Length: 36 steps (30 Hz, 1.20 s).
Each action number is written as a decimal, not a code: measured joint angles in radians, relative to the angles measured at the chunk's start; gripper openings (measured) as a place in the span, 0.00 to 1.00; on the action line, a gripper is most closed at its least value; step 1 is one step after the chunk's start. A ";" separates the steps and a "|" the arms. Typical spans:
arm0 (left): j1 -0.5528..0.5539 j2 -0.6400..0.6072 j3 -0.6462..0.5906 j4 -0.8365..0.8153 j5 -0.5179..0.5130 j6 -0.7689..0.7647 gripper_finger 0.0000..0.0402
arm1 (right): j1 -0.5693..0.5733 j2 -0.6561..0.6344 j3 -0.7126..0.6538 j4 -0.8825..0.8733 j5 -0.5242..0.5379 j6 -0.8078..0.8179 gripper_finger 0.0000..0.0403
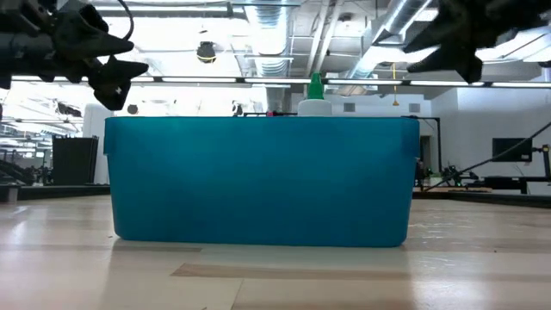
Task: Pick & Place food coloring
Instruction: Return to Home Position
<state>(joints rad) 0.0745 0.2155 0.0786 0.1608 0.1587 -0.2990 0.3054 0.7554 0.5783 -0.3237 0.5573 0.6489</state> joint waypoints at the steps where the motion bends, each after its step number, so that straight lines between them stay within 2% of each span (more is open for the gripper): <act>1: 0.005 0.000 0.000 0.005 -0.006 0.001 0.43 | 0.001 -0.022 -0.022 0.004 0.001 0.000 0.42; 7: 0.022 0.000 0.000 0.047 -0.046 0.032 0.43 | 0.000 -0.182 -0.116 0.006 0.032 -0.014 0.43; 19: 0.023 -0.001 0.000 0.085 -0.056 0.052 0.43 | 0.000 -0.738 -0.239 -0.012 0.050 -0.209 0.42; 24: 0.023 -0.001 0.000 0.085 -0.057 0.067 0.43 | 0.000 -0.744 -0.263 -0.015 0.068 -0.276 0.42; 27: 0.023 -0.001 -0.010 0.087 -0.058 0.086 0.43 | 0.000 -0.714 -0.306 -0.032 0.073 -0.263 0.42; 32: 0.023 0.000 -0.067 0.124 -0.062 0.088 0.43 | 0.000 -0.725 -0.382 0.003 0.087 -0.213 0.42; 36: 0.024 -0.001 -0.067 0.150 -0.090 0.106 0.43 | 0.000 -0.754 -0.419 0.024 0.100 -0.204 0.43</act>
<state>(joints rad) 0.0982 0.2148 0.0120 0.3104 0.0691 -0.1933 0.3054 0.0017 0.1596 -0.2994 0.6569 0.4446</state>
